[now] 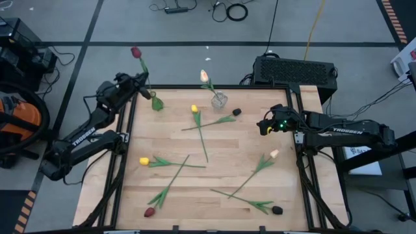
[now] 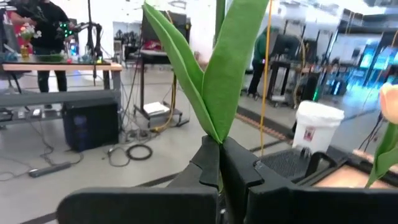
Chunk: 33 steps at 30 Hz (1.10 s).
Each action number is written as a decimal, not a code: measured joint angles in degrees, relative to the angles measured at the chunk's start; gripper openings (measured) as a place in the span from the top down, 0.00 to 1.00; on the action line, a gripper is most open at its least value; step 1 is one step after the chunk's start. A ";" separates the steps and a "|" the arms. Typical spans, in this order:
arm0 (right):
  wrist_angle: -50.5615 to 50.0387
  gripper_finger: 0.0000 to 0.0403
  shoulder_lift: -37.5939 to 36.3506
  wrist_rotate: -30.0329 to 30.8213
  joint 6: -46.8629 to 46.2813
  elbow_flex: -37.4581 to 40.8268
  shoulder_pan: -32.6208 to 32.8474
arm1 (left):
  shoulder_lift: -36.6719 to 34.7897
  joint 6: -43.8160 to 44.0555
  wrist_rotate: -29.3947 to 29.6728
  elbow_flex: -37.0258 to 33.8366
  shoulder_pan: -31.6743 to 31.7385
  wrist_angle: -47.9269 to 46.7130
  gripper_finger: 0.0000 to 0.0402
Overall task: Sort flowers into vase by color
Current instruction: Put the top red tulip into the green vase
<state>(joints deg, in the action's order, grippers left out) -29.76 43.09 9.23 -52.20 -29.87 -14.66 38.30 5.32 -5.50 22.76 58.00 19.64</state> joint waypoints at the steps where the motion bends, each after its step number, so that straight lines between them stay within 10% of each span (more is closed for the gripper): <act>1: 0.00 0.59 0.00 0.00 -0.43 0.00 0.00 | 0.00 0.33 -0.01 -1.17 0.00 1.36 1.00; 33: 3.50 0.59 0.00 -0.24 -2.24 0.00 0.02 | 0.02 -0.96 3.39 -10.60 0.00 6.87 0.90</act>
<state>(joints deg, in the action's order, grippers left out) -26.26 43.09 9.00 -54.43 -29.87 -14.63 38.33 4.36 -2.11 12.16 58.00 26.51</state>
